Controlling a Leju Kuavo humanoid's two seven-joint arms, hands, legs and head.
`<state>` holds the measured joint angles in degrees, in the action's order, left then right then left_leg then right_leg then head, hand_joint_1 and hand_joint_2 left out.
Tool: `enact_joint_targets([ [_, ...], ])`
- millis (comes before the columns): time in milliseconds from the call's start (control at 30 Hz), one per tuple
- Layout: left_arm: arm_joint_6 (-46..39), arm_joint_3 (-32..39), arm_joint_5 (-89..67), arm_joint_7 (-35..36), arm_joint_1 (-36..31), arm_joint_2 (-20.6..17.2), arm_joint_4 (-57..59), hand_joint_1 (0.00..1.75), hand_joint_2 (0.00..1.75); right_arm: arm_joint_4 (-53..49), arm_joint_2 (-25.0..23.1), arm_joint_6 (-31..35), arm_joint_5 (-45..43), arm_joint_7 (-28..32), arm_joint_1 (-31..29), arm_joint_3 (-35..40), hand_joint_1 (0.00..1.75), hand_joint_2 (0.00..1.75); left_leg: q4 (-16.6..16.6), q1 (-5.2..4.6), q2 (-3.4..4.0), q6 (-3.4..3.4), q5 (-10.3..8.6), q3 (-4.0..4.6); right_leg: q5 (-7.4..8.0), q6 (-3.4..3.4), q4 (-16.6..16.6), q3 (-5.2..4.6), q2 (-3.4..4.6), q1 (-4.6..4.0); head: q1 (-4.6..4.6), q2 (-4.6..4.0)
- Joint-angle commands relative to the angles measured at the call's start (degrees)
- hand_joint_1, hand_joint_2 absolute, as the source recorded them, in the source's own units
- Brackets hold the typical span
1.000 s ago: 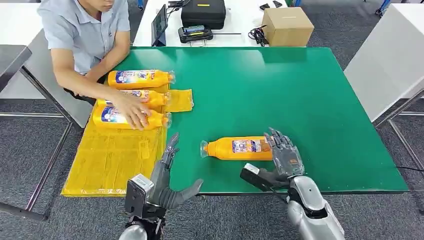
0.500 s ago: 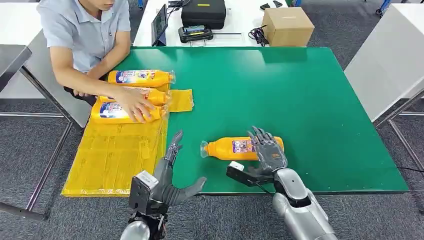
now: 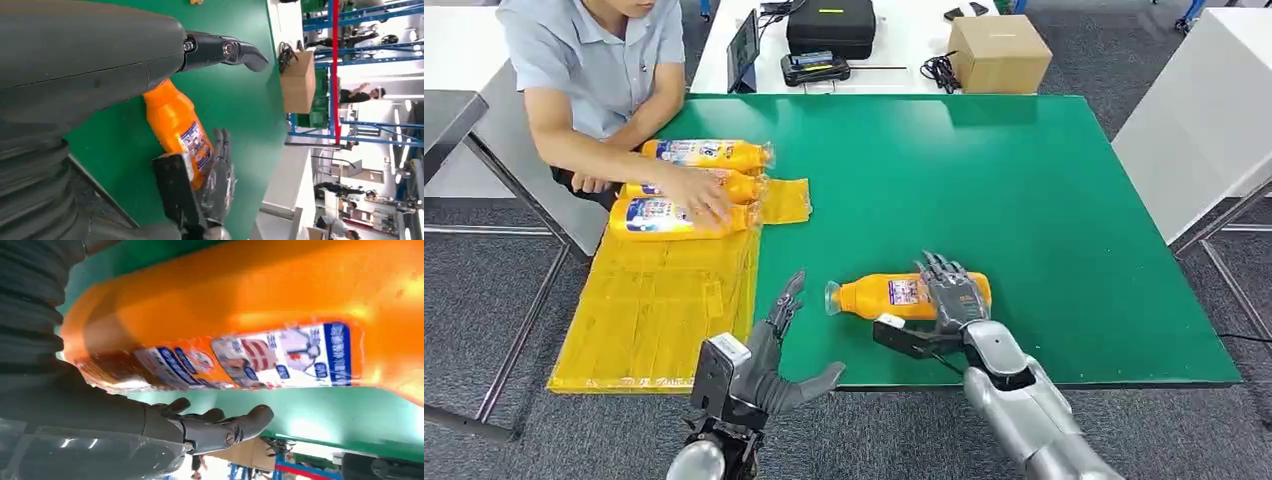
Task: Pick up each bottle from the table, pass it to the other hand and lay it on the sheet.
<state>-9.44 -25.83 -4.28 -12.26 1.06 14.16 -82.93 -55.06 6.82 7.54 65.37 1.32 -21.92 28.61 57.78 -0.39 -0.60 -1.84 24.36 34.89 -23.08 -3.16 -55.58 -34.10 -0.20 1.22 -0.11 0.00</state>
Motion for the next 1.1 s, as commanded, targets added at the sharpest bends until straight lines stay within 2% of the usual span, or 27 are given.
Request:
enact_joint_targets([
  [33, -0.82, 0.57, -1.36, 1.26, 1.57, -1.21, -0.17, 0.0, 1.75, 6.04, -0.45, -0.78, 5.25, -6.76, -5.94, 5.37, 0.0, 1.75, -0.03, 0.03, 0.14, 0.08, 0.09, -0.21, -0.05, 0.11, 0.03, 0.16, 0.12, -0.03, 0.0, 0.0],
  [300, -1.18, 0.36, -1.92, 1.46, 1.5, -1.23, 0.02, 0.0, 1.75, 6.32, -0.71, -0.8, 5.52, -6.93, -5.87, 5.07, 0.0, 1.75, -0.01, 0.1, 0.21, 0.16, 0.17, -0.33, -0.09, 0.19, 0.04, 0.3, 0.2, -0.11, 0.0, 0.0],
  [367, -1.31, -0.12, -2.48, 1.64, 1.18, -1.42, 0.5, 0.0, 1.75, 8.33, -1.63, -1.22, 4.24, -5.89, -5.78, 3.74, 0.0, 1.75, -0.03, 0.03, 0.05, 0.08, 0.05, -0.11, -0.03, 0.09, 0.03, 0.11, 0.06, -0.04, 0.0, 0.0],
  [600, -0.68, -0.62, -3.25, 1.82, -0.13, -1.35, 1.85, 0.0, 1.75, 16.96, -2.25, -3.25, -0.86, -2.78, -6.44, 0.58, 0.0, 1.75, -0.07, 0.06, 0.01, 0.1, 0.06, -0.32, -0.06, 0.12, 0.1, 0.31, -0.02, -0.07, 0.0, 0.0],
  [633, -0.44, -0.7, -3.36, 1.89, -0.37, -1.43, 2.18, 0.0, 1.75, 18.03, -1.56, -4.33, -1.28, -2.08, -6.79, 0.9, 0.21, 1.75, -0.05, 0.11, 0.01, 0.13, 0.09, -0.4, -0.07, 0.16, 0.11, 0.4, -0.03, -0.12, 0.0, 0.0],
  [667, -0.13, -0.87, -3.47, 1.88, -0.7, -1.54, 2.61, 0.0, 1.75, 18.88, -1.12, -5.95, -3.19, -0.54, -6.94, 0.33, 1.54, 1.75, -0.07, 0.05, -0.04, 0.09, 0.03, -0.33, -0.04, 0.11, 0.1, 0.33, -0.07, -0.06, 0.0, 0.0],
  [700, 0.12, -1.04, -3.47, 1.84, -1.05, -1.62, 3.18, 0.0, 1.75, 19.84, -0.12, -7.83, -4.58, 0.76, -7.18, 0.42, 1.75, 1.75, -0.04, 0.1, -0.05, 0.13, 0.08, -0.43, -0.07, 0.16, 0.1, 0.45, -0.09, -0.11, 0.0, 0.0],
  [900, 0.79, -2.04, -3.69, 1.27, -1.85, -1.71, 4.39, 0.0, 1.75, 21.53, 2.05, -8.99, -6.6, 2.49, -6.74, 1.48, 1.75, 1.75, -0.09, 0.1, -0.23, 0.11, -0.03, -0.71, -0.02, 0.16, 0.22, 0.7, -0.33, -0.12, 0.02, 0.0],
  [1100, 0.85, -1.88, -3.71, 1.25, -1.69, -1.73, 3.97, 0.0, 1.75, 20.58, 2.48, -7.91, -7.25, 2.89, -6.3, 2.16, 1.75, 1.75, -0.1, 0.11, -0.21, 0.02, 0.05, -1.05, -0.06, 0.16, 0.27, 0.51, -0.21, -0.13, 0.0, 0.0],
])
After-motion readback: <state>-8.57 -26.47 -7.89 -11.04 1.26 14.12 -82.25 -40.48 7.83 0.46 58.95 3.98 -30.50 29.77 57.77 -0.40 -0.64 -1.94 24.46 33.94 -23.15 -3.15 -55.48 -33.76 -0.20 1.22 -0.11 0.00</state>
